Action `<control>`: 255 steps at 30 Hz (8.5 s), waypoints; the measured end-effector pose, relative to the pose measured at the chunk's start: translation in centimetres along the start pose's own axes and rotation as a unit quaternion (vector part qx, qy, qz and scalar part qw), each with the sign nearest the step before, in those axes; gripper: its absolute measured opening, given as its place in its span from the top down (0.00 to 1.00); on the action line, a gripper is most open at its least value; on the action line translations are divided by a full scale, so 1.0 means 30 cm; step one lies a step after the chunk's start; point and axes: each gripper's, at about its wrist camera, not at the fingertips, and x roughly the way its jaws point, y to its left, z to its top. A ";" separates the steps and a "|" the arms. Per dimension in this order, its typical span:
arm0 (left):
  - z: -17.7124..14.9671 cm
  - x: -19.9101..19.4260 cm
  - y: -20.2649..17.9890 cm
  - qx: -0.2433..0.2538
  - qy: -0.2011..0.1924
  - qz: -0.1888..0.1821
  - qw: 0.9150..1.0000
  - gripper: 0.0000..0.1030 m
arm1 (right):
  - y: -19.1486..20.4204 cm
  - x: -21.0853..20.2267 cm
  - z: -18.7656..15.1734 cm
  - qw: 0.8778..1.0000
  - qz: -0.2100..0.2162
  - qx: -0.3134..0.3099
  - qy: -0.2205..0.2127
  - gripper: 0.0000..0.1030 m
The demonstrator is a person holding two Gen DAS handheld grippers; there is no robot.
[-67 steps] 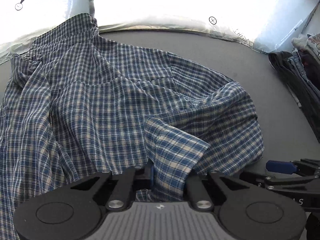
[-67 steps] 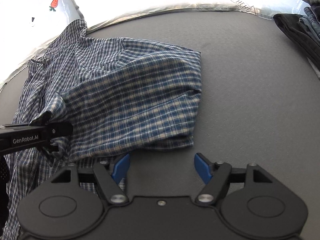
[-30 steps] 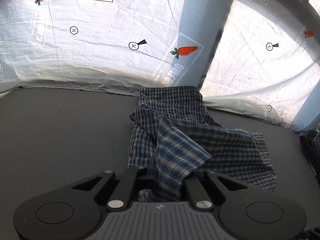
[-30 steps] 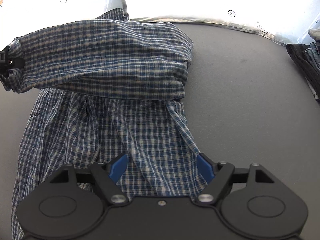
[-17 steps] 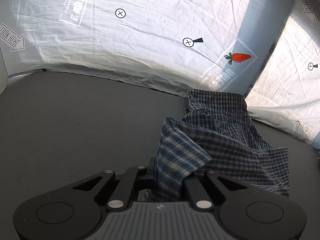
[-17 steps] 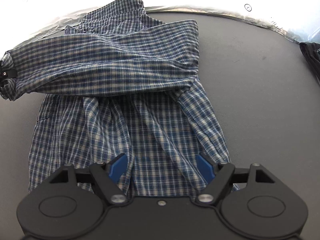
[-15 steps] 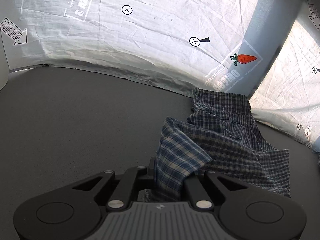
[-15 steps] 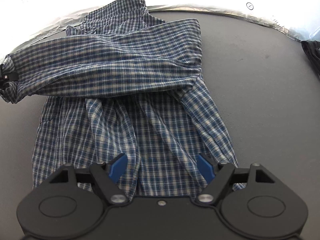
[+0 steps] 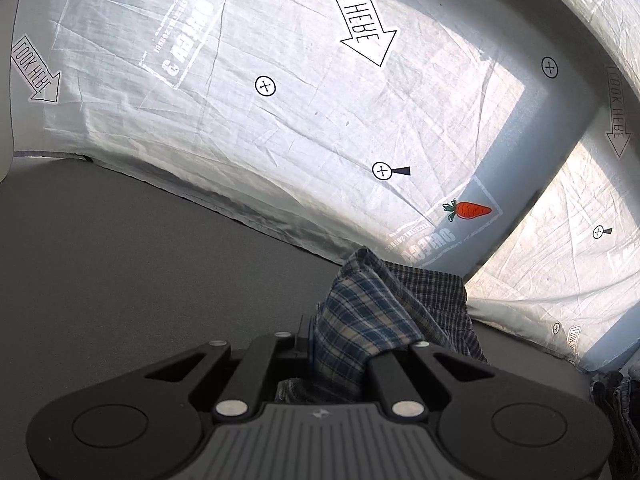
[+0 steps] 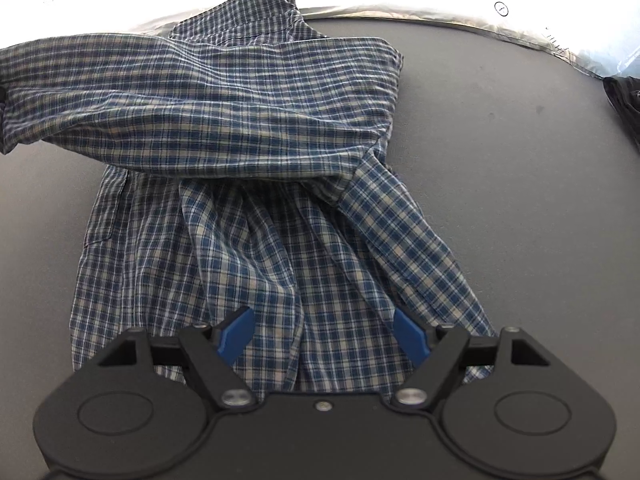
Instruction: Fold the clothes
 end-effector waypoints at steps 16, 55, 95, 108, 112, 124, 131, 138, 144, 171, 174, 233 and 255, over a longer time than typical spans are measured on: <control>-0.153 0.151 0.281 -0.055 0.134 0.179 0.973 0.88 | -0.078 -0.064 -0.074 1.000 0.015 -0.002 0.008 0.25; -0.967 -0.513 -0.330 0.069 0.265 0.148 0.950 0.33 | -0.516 -0.220 -0.515 0.999 0.028 -0.039 -0.013 0.24; -0.989 -0.489 -0.326 0.095 0.286 0.173 0.938 0.00 | -0.448 -0.190 -0.574 0.935 0.349 0.055 0.022 0.96; -0.943 -0.445 -0.347 0.137 0.314 0.140 0.929 0.00 | -0.269 -0.146 -0.614 0.937 0.332 0.056 0.090 0.70; -0.940 -0.438 -0.362 0.145 0.312 0.133 0.929 0.00 | -0.264 -0.121 -0.642 0.931 0.337 0.078 0.113 0.70; -0.930 -0.361 -0.457 0.150 0.313 0.131 0.929 0.00 | -0.296 -0.074 -0.674 0.927 0.330 0.124 0.127 0.74; -0.910 -0.446 -0.389 0.149 0.321 0.131 0.926 0.00 | -0.266 -0.045 -0.689 0.927 0.332 0.094 0.145 0.75; -0.870 -0.486 -0.367 0.155 0.326 0.138 0.922 0.00 | -0.228 -0.072 -0.638 0.938 0.313 0.055 0.139 0.74; -0.808 -0.459 -0.411 0.172 0.325 0.154 0.917 0.02 | -0.245 -0.113 -0.565 0.945 0.306 0.045 0.106 0.74; -0.655 -0.249 -0.176 0.108 0.366 0.112 0.917 0.02 | -0.072 -0.052 -0.362 0.959 0.245 -0.009 0.139 0.60; -0.672 -0.242 -0.170 0.114 0.375 0.111 0.913 0.02 | -0.060 -0.064 -0.390 0.959 0.249 -0.011 0.135 0.59; -0.726 -0.579 0.097 0.043 0.316 0.171 0.932 0.01 | -0.274 -0.317 -0.419 0.974 0.225 0.016 0.023 0.60; -0.222 0.116 0.304 0.027 0.186 0.216 0.958 0.02 | -0.227 0.126 0.433 0.982 0.138 0.111 -0.069 0.54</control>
